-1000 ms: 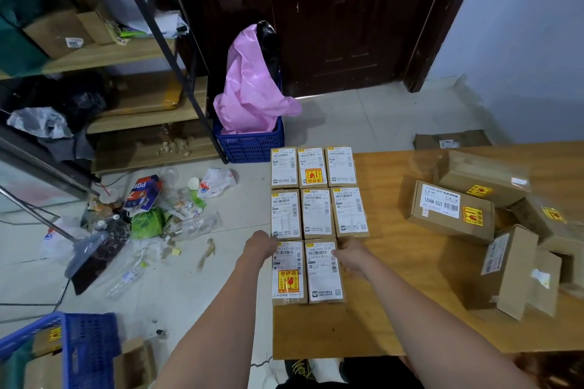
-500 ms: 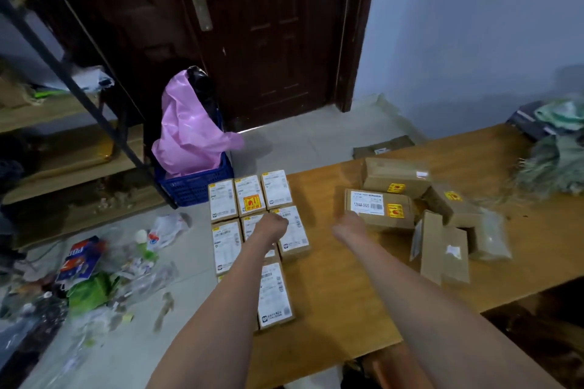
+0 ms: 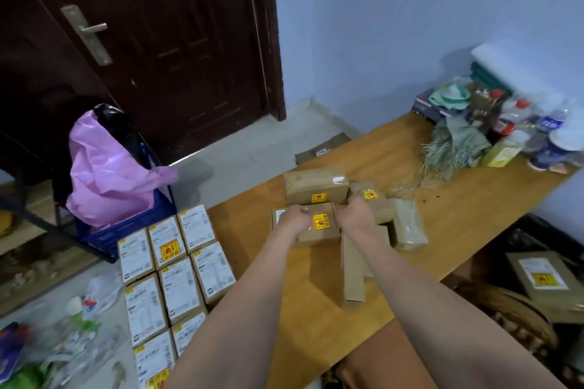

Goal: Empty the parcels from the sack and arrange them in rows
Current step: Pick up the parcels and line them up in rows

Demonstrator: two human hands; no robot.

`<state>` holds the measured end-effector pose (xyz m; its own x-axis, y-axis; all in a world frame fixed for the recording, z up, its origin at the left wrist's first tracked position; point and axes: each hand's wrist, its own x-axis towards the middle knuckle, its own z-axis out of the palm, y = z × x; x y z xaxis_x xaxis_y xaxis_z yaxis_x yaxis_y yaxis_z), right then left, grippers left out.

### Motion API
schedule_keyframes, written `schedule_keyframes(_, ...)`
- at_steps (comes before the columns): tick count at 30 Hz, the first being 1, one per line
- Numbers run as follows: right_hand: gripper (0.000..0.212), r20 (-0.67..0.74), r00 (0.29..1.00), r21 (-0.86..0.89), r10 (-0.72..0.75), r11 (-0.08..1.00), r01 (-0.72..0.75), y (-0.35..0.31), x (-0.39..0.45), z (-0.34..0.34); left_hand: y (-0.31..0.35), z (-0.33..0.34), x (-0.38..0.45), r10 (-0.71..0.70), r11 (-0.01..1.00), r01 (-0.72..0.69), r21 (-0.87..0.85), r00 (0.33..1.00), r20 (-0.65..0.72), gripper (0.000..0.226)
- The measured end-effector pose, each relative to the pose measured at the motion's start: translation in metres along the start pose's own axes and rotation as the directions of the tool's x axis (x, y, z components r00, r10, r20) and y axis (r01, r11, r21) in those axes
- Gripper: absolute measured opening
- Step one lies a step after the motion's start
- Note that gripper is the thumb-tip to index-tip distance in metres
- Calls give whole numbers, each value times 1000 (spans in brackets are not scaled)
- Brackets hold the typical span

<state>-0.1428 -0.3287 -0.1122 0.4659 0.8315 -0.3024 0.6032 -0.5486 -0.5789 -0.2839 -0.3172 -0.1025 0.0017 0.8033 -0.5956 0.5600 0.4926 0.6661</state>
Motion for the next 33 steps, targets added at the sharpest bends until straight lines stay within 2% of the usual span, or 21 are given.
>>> schedule_keyframes(4, 53, 19, 997, -107, 75, 992, -73, 20, 44, -24, 38, 28, 24, 47, 998, -48, 47, 999, 12, 22)
schedule_keyframes(7, 53, 53, 990, -172, 133, 978, -123, 33, 75, -33, 56, 41, 41, 70, 995, -71, 70, 997, 10, 18)
schedule_keyframes(11, 69, 105, 977, -264, 188, 952, -154, 47, 102, -34, 64, 48, 56, 41, 996, -41, 81, 999, 1, 27)
schedule_keyframes(18, 94, 249, 933, -406, 261, 903, -144, 57, 123, -26, 60, 49, 73, -24, 995, 25, 102, 1000, -14, 24)
schedule_keyframes(20, 91, 243, 933, -440, 264, 888, -136, 59, 124, -21, 58, 49, 73, -43, 994, 45, 95, 999, -23, 25)
schedule_keyframes(23, 70, 221, 945, -414, 242, 900, -134, 61, 123, -16, 56, 48, 73, -65, 995, 67, 76, 997, -31, 29)
schedule_keyframes(28, 72, 216, 938, -425, 270, 891, -159, 49, 125, -32, 55, 46, 69, -77, 995, 78, 60, 997, -20, 32)
schedule_keyframes(33, 66, 129, 982, -426, 136, 902, -69, 26, 130, -69, 64, 42, 63, -18, 998, 19, 59, 1000, -20, 34)
